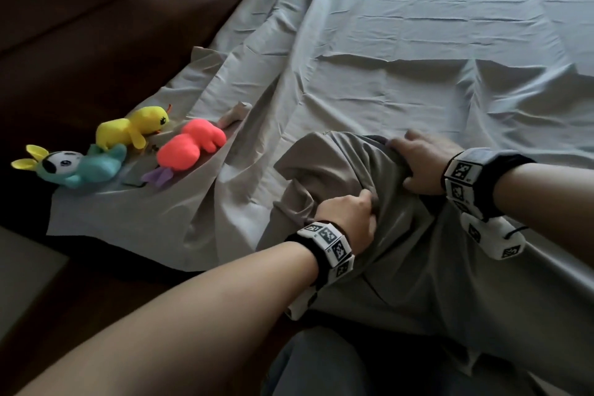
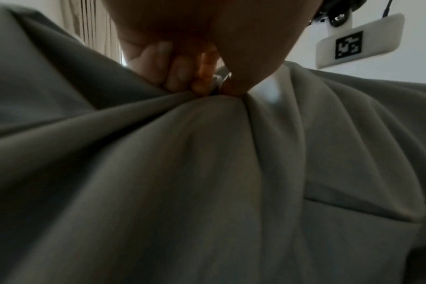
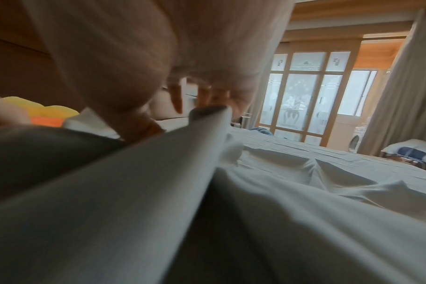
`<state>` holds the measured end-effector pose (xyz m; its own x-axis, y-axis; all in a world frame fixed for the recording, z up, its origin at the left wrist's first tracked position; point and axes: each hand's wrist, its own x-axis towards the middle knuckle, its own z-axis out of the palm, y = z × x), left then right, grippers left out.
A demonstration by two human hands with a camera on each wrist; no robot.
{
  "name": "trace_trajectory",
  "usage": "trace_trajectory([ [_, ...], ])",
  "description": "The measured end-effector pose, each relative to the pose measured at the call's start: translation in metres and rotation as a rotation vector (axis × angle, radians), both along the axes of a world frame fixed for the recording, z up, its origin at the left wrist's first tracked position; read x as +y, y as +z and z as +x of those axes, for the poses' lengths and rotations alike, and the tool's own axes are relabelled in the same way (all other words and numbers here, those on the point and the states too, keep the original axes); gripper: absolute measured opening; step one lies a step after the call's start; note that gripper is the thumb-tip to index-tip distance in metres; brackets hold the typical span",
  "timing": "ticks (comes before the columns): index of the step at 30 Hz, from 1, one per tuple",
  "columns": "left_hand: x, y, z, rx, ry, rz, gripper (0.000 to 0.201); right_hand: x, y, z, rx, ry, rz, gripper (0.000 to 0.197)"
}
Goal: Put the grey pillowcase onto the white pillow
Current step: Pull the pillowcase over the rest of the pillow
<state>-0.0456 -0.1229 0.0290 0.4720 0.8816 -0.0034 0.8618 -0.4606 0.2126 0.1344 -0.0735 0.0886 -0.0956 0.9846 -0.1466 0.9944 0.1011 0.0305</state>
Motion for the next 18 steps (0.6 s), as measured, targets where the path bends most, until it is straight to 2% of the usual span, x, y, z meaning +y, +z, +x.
trace_trajectory([
  [1, -0.001, 0.000, -0.004, -0.002, 0.025, 0.011, 0.029, -0.002, -0.004, -0.002, -0.032, 0.032, -0.048, 0.049],
  [4, 0.004, -0.001, -0.020, 0.029, 0.185, 0.036, 0.043, -0.003, -0.008, -0.005, -0.187, -0.039, -0.129, 0.028],
  [8, 0.019, 0.000, -0.047, 0.081, 0.445, 0.060, 0.053, -0.004, -0.002, 0.009, -0.270, -0.136, -0.141, 0.018],
  [10, 0.032, -0.002, -0.065, 0.135, 0.565, -0.058, 0.054, -0.002, 0.009, 0.023, -0.273, -0.220, -0.058, 0.016],
  [13, 0.047, -0.007, -0.088, 0.041, 0.619, -0.304, 0.043, 0.001, 0.023, 0.041, -0.262, -0.295, 0.023, 0.007],
  [15, 0.051, -0.005, -0.093, -0.022, 0.586, -0.278, 0.025, 0.001, 0.024, 0.047, -0.272, -0.324, 0.010, 0.003],
  [18, 0.058, 0.008, -0.094, -0.092, 0.651, -0.141, 0.024, -0.002, 0.022, 0.056, -0.294, -0.372, -0.010, 0.003],
])
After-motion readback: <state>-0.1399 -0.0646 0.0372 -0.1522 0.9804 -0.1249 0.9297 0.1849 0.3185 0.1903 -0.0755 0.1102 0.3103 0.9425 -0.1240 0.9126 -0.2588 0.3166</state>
